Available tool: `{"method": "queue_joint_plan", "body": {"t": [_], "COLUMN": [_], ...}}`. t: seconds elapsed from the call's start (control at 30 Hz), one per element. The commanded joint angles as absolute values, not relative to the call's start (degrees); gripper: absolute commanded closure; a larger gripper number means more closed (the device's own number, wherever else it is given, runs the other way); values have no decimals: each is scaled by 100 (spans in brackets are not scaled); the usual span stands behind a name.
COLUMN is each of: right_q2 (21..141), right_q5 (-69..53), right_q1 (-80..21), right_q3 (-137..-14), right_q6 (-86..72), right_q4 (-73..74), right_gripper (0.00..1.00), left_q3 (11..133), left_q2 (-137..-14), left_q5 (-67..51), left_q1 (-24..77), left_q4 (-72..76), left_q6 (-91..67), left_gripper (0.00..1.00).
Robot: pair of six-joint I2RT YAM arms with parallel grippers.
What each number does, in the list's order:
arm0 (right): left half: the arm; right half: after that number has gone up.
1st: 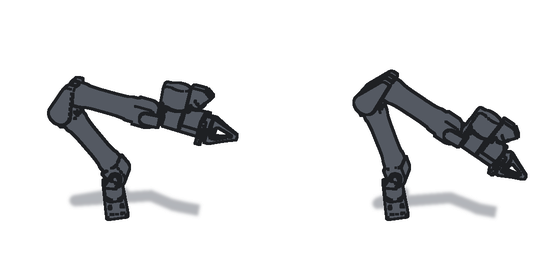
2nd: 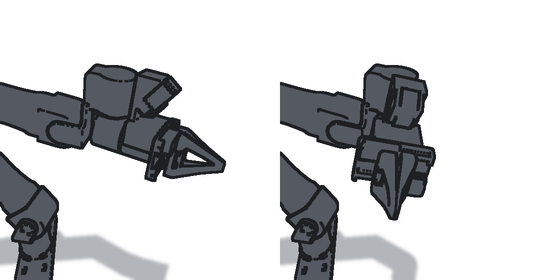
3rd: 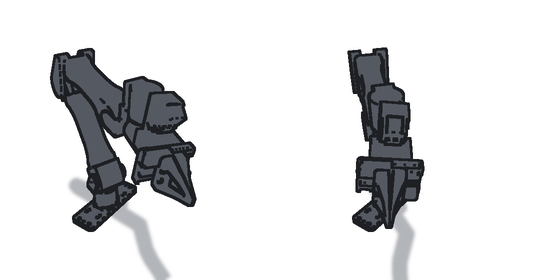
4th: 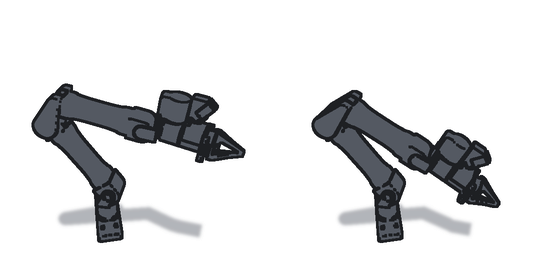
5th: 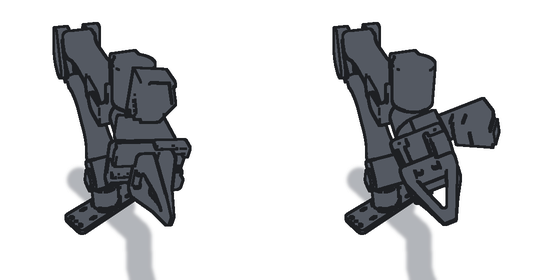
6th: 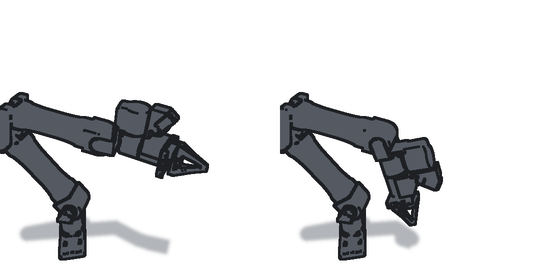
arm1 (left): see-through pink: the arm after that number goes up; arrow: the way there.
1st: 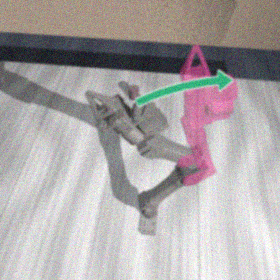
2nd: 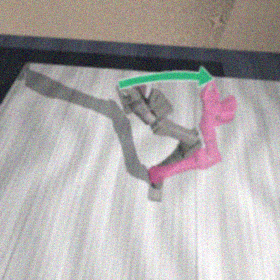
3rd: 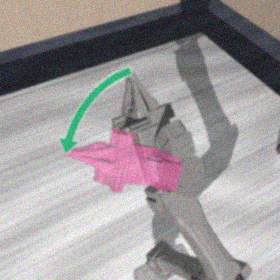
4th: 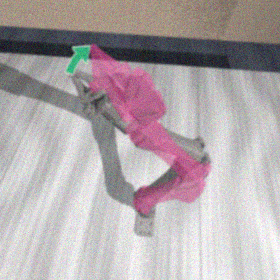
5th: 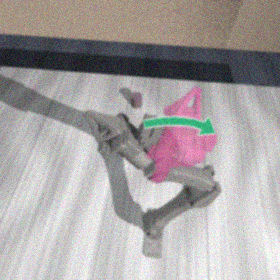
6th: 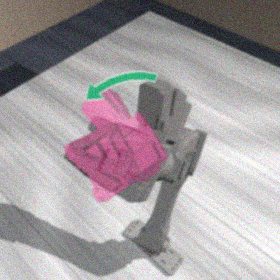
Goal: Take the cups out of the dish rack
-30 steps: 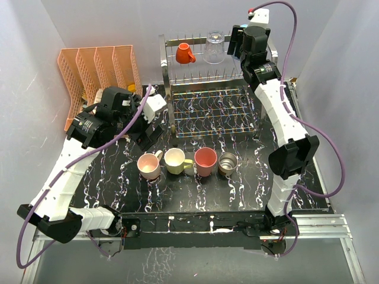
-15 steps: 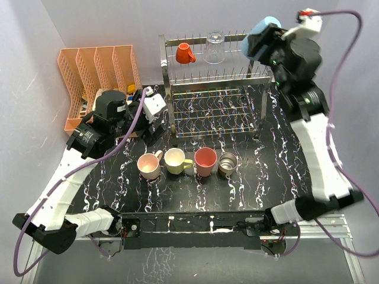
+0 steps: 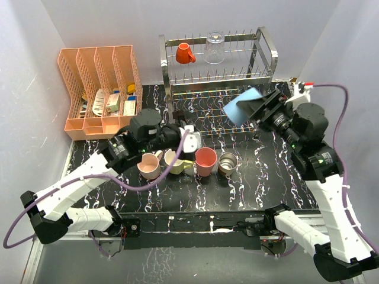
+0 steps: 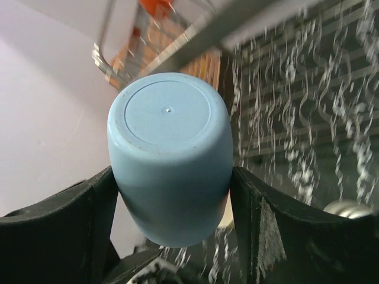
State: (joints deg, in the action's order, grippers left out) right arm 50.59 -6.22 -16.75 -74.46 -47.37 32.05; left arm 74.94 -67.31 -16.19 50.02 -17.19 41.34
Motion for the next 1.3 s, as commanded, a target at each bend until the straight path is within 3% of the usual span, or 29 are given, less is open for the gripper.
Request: {"method": "queue_joint_plan", "body": {"t": [0.0,0.33,0.53,0.67,0.97,1.1,1.17,1.27], "right_q2": [4738,4259,4052,4000,3965,4072,4112,4245], "right_q5": [-1474,-2255,-2448,-2582,-3015,-3088,-2976,-2446], "right_q1": [-1670,-1670,-1670,-1669,-1670,-1669,-1640,-1538], "right_q3": [-6811,-5522,-5058,-4903,-4526,-4485,-4521,-4786], "right_q6": [-6124,-7368,-7655,-7766,-8207,-8081,-7830,-7144], "right_q4": [2990,2458,2277,2207,1615,1625,1749,2325], "right_gripper": [70,72,72,72,69,58,42,18], "left_q3": [7142,6085,6149,6211,6285,6473,6667,7221], "left_q2": [-6692,-6549,-6880,-7022,-7376,-7623,-7782,-8174], "left_q5": [-1186,-1004,-826,-821,-472,-344,-235,-58], "left_q1": [5473,6120,6331,6369,6368,6372,6366,6281], "left_q4": [-561,917,1419,1420,1399,1298,1196,742], "left_q6": [5253,6304,6247,6196,6210,6194,6098,5530], "left_gripper": [8,15,27,38,79,93,100,100]}}
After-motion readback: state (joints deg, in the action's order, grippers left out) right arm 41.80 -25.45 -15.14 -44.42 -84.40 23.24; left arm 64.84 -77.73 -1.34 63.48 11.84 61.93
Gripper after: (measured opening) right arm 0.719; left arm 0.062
